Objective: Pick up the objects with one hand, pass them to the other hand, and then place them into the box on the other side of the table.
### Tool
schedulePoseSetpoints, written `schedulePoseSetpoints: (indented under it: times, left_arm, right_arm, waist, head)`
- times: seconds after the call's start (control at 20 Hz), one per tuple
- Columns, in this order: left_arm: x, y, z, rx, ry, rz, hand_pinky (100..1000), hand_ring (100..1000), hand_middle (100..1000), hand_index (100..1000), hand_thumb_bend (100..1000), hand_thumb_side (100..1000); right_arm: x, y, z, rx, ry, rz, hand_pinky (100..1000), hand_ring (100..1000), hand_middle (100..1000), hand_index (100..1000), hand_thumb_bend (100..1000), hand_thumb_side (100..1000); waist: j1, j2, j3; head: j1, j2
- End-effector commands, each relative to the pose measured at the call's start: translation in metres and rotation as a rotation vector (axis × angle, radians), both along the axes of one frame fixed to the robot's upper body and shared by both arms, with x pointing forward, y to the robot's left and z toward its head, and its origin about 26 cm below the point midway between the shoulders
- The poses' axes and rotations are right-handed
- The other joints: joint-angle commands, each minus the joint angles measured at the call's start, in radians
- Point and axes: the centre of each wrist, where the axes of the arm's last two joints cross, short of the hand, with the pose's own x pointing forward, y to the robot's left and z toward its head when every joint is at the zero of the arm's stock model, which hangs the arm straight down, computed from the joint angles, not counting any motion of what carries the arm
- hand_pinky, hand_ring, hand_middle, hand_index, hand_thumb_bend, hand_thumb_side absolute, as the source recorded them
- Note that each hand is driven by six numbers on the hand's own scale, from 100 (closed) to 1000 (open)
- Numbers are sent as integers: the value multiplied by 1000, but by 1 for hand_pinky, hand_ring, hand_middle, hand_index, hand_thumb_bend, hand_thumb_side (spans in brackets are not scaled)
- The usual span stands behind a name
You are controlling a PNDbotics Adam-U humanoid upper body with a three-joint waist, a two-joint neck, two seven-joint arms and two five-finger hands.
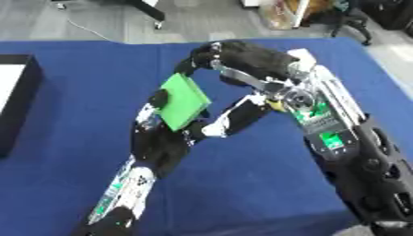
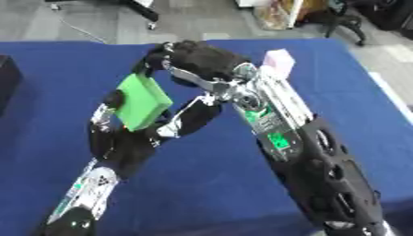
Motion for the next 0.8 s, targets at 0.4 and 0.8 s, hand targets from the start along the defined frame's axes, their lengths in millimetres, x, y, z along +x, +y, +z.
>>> schedulePoseSetpoints:
  times: [0.4, 0.8]
  left_arm:
    - [1, 0, 10, -28, -55, -16, 695, 490, 424, 604, 223, 607]
    - [1, 1, 6, -1, -46, 3, 691, 480, 411, 584, 143, 607]
  right_arm:
    - [-14, -16, 33, 49, -88, 25, 772, 787, 707, 861, 544, 452]
    - [-30, -27, 55, 95, -184, 16, 778, 783, 714, 870, 537, 478]
  waist:
    - [3, -16, -4]
    - [3, -17, -5]
  head:
    - [4, -3]
    - [5, -3]
